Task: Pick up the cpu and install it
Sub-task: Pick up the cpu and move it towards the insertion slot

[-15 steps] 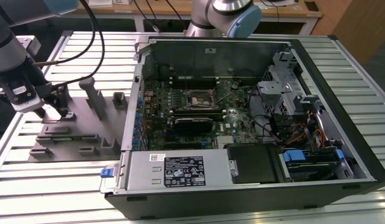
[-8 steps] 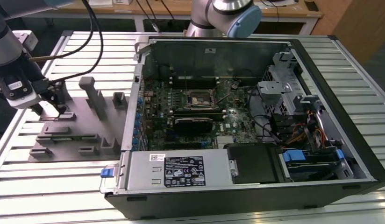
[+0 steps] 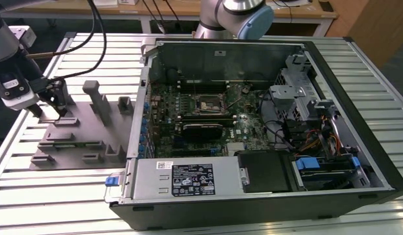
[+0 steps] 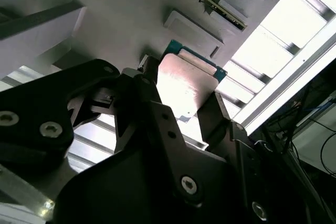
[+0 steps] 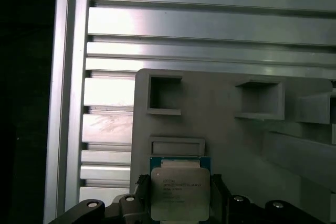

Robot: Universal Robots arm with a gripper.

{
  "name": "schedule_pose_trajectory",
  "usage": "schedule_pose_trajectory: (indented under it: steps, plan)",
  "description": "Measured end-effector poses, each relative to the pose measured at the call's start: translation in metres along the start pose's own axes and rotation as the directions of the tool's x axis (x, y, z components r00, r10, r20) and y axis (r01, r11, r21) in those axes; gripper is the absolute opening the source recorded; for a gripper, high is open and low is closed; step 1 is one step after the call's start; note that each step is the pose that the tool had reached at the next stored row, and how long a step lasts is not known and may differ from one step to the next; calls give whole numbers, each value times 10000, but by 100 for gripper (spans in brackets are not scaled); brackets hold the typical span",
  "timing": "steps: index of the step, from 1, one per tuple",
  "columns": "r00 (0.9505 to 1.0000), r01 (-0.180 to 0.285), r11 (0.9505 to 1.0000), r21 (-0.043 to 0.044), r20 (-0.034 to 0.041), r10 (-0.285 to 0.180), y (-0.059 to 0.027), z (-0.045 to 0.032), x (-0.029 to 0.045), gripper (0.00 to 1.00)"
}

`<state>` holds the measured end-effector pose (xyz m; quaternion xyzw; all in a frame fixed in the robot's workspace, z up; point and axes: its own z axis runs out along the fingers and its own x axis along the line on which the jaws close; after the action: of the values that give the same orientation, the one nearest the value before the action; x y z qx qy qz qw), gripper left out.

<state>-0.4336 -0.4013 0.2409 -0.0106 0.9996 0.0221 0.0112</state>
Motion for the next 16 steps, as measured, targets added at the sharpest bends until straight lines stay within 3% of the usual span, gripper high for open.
schedule_pose_trajectory:
  steps: [5, 6, 16]
  plan:
    - [10000, 1, 10000, 0, 13, -1, 5, -114, -3, 54]
    - [10000, 2, 10000, 1, 25, -2, 10, -229, -5, 54]
    - [10000, 2, 10000, 1, 53, -3, 19, -430, -10, 54]
